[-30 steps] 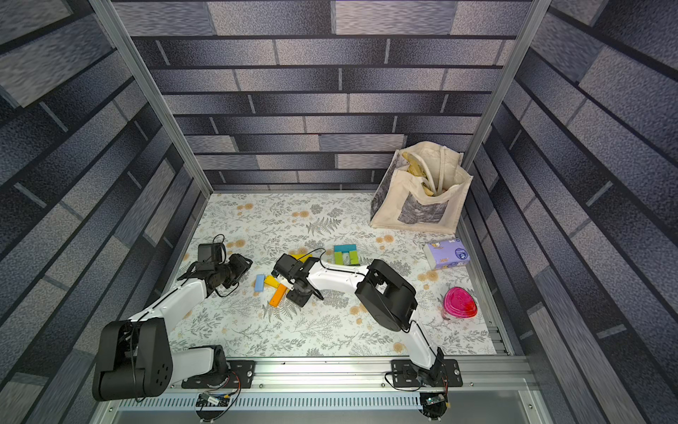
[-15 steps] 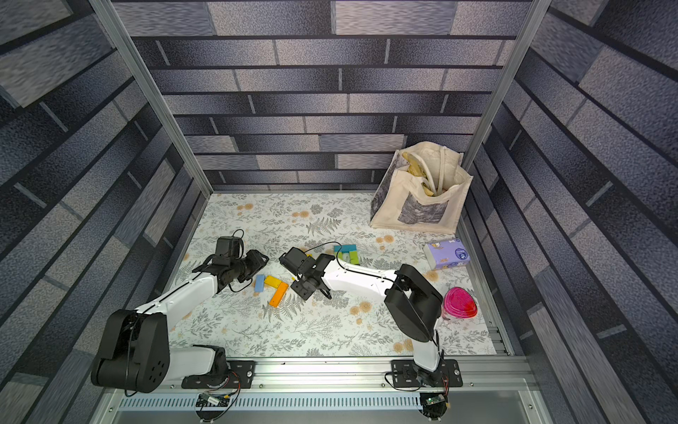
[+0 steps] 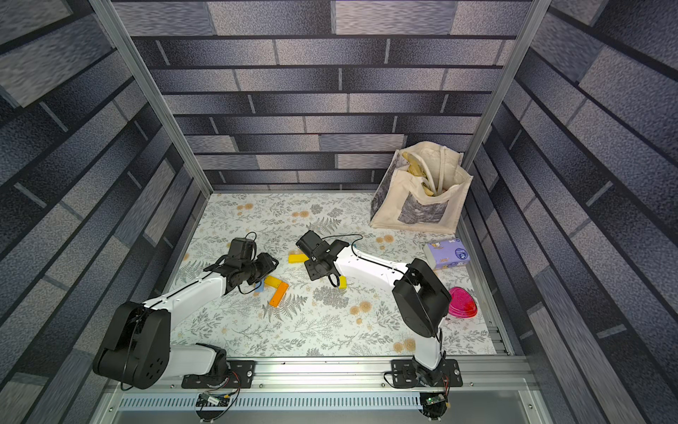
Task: Assemble the letter p with building blocks
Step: Place the building block at the center of the board.
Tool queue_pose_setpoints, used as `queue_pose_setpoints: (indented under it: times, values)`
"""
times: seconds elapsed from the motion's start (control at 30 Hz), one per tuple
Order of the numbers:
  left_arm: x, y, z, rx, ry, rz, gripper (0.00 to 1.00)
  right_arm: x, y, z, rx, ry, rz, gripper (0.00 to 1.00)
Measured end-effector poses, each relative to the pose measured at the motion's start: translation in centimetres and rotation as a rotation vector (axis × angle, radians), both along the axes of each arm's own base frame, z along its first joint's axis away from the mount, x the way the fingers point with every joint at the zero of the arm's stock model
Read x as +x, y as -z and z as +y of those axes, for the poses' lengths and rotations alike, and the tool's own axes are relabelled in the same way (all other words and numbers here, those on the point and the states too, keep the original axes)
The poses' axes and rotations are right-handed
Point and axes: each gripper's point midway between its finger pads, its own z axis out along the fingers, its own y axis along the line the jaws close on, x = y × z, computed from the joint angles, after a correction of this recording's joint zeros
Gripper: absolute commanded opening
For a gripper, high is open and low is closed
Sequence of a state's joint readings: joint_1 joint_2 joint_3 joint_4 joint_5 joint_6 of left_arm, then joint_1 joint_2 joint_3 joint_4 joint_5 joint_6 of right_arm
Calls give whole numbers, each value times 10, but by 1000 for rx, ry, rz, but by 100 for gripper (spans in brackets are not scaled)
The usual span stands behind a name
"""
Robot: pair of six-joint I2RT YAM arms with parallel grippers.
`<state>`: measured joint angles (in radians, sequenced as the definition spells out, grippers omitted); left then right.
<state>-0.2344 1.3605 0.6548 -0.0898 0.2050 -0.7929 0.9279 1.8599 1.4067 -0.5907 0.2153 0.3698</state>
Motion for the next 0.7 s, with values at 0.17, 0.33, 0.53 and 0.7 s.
queue_pose_setpoints:
  times: [0.17,0.33,0.53,0.7]
  values:
    - [2,4,-1,3,2,14,52,-4,19,-2,-14,52,55,0]
    - [5,4,-2,3,5,10,52,-5,25,0,-4,75,81,1]
    - [5,4,-3,1,7,10,53,-2,39,10,6,109,121,1]
    - [6,3,-3,0,7,4,56,2,56,15,-3,148,153,5]
